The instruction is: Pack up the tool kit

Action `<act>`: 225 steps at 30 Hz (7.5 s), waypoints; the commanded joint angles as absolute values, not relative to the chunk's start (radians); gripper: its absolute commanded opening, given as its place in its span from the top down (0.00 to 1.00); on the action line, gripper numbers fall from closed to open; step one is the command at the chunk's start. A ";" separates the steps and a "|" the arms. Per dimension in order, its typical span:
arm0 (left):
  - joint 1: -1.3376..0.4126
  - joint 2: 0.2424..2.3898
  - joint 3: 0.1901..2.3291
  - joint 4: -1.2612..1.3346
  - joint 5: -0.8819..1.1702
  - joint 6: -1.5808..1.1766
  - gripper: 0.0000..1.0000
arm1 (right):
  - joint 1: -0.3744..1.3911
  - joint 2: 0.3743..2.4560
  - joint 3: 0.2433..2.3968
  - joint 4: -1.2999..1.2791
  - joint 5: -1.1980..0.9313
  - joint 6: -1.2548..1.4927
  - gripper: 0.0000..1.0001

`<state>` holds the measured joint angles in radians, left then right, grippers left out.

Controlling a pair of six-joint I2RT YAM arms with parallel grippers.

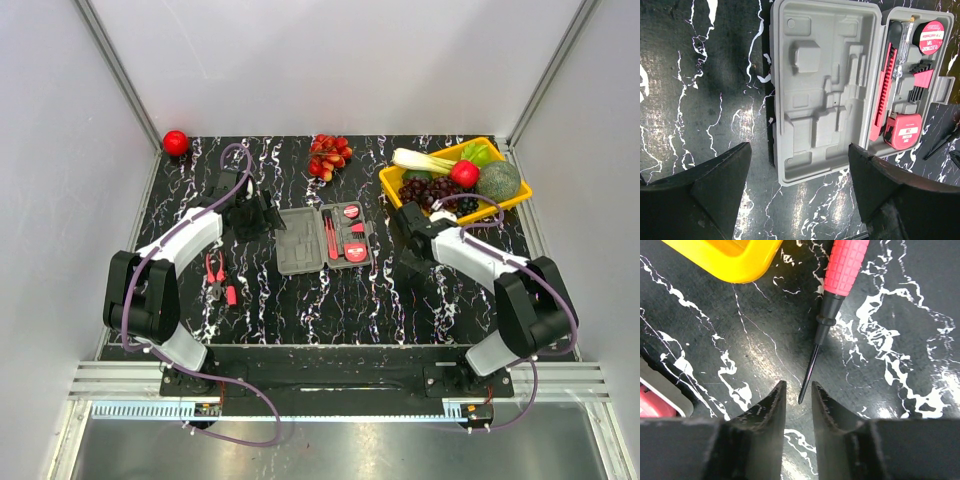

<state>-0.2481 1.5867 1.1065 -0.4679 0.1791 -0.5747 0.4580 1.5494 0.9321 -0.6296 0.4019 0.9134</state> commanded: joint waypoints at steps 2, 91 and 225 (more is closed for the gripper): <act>-0.241 1.565 1.129 -0.426 0.202 -0.583 0.18 | 0.420 1.509 0.989 -0.729 0.479 0.953 0.59; -0.242 1.855 1.427 -0.376 0.347 -0.696 0.51 | 0.621 2.252 1.766 -0.374 -0.379 0.485 1.00; -0.374 2.194 1.617 -0.558 0.232 -0.621 0.99 | 0.707 2.169 1.578 -0.564 -0.268 0.370 1.00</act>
